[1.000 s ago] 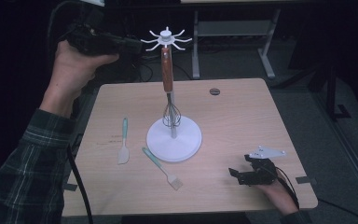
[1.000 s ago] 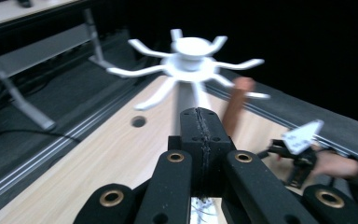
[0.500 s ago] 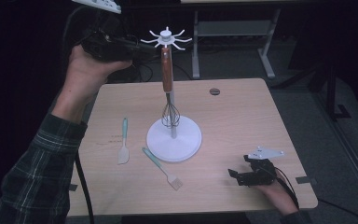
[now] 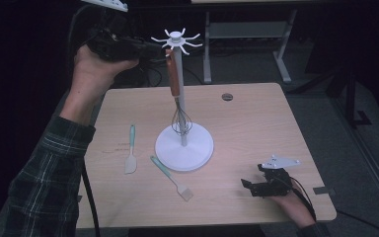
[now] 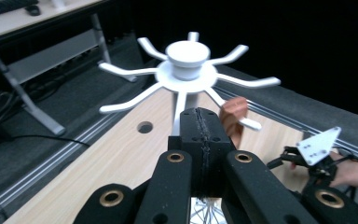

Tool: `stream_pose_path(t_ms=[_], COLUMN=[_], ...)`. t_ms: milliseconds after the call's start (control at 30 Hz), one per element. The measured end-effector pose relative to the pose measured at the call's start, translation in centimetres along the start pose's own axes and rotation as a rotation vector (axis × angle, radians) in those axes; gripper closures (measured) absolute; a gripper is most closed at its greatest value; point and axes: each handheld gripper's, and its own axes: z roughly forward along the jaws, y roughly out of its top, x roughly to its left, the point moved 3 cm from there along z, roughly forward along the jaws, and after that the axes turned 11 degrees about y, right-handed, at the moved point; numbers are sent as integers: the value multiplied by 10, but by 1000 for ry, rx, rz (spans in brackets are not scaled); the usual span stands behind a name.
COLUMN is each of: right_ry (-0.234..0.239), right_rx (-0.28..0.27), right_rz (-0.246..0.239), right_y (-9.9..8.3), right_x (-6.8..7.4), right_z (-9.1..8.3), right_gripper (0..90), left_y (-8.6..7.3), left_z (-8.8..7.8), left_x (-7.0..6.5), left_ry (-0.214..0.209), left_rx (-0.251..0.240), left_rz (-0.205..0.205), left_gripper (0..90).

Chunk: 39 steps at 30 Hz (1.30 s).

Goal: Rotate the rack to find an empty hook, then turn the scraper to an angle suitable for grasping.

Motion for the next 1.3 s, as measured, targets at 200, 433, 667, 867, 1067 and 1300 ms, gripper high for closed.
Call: stream_pose_path(t_ms=[200,433,667,867,1067,1300], right_ry=[-1,-2,-3,-7,-12,-16], right_rx=[1,1,1,1,2,3], right_rz=[-2,0,0,0,-5,1], right_y=[0,0,0,0,0,0], right_x=[0,0,-1,0,-1,-2], right_z=[0,0,0,0,0,0], right_gripper=[141,141,140,140,140,140], left_y=[0,0,-3,-17,-37,-68], left_z=[3,6,1,-8,-17,-25], left_x=[9,19,20,19,18,15], left_ry=[35,57,59,72,68,71], left_rx=[7,6,-1,27,47,83], left_rz=[-6,-24,-23,-15,-32,-56], left_gripper=[897,897,897,897,897,896])
